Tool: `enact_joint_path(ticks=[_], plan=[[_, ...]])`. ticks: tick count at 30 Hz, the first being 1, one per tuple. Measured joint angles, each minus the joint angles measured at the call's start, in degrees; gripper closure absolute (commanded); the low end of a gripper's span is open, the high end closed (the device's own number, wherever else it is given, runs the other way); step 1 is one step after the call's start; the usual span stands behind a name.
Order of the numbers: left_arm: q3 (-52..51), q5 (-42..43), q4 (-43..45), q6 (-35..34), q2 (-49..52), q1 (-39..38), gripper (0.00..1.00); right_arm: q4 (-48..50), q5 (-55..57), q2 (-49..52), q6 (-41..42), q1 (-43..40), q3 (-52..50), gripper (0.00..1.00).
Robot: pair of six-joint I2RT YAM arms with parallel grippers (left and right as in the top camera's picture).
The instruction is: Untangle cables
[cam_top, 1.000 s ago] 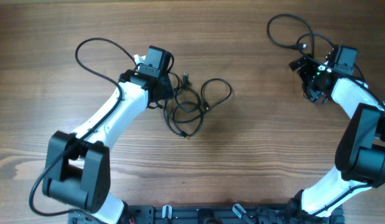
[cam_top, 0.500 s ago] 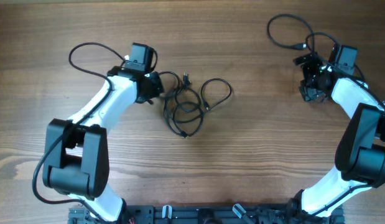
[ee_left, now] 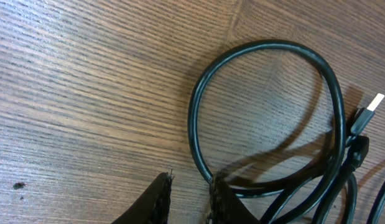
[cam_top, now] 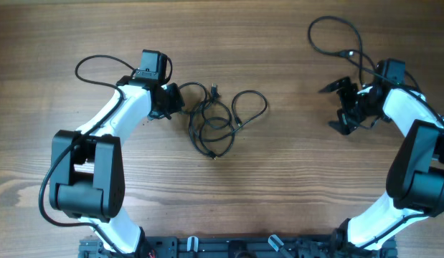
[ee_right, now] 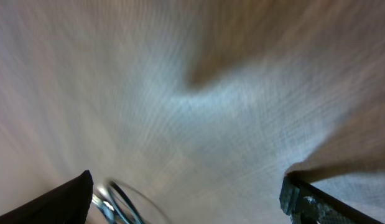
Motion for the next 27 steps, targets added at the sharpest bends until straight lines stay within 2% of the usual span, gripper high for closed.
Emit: enact_joint_path(ticks=[4, 7, 9, 10, 13, 15, 18, 20, 22, 25, 27], plan=[[0.00, 0.15, 0.00, 0.00, 0.00, 0.00, 0.76, -3.04, -0.52, -0.22, -12.22, 4.04, 0.00, 0.00], [0.00, 0.24, 0.02, 0.00, 0.00, 0.00, 0.75, -0.83, -0.15, -0.33, -13.90, 5.75, 0.00, 0.00], [0.00, 0.96, 0.00, 0.00, 0.00, 0.00, 0.76, 0.59, -0.17, -0.33, -12.92, 5.84, -0.04, 0.32], [0.00, 1.60, 0.02, 0.00, 0.00, 0.00, 0.76, 1.44, -0.28, -0.22, -12.61, 5.84, -0.13, 0.43], [0.00, 2.51, 0.46, 0.09, 0.02, 0.00, 0.87, 1.33, -3.69, 0.13, -15.61, 7.15, -0.94, 0.60], [0.00, 2.43, 1.07, 0.33, 0.00, 0.00, 0.88, 0.74, -5.55, 0.13, -18.73, 12.09, -0.98, 0.63], [0.00, 2.45, 1.14, 0.39, 0.04, 0.00, 0.89, 0.55, -5.29, 0.15, -20.76, 20.26, -0.98, 0.85], [0.00, 2.43, 1.57, 0.39, 0.44, 0.00, 0.87, 0.63, -5.77, 0.15, -19.69, 23.76, -1.03, 0.87], [0.00, 2.43, 2.27, 0.39, 1.62, 0.00, 0.86, 1.31, -7.54, 0.15, -19.47, 25.86, -1.03, 0.85], [0.00, 2.43, 2.84, 0.39, 3.37, 0.00, 0.87, 2.10, -13.53, 0.13, -20.33, 29.53, -1.03, 0.70], [0.00, 2.43, 3.43, 0.39, 3.54, 0.00, 0.87, 1.88, -15.61, -0.11, -20.55, 32.20, -0.44, 0.66]])
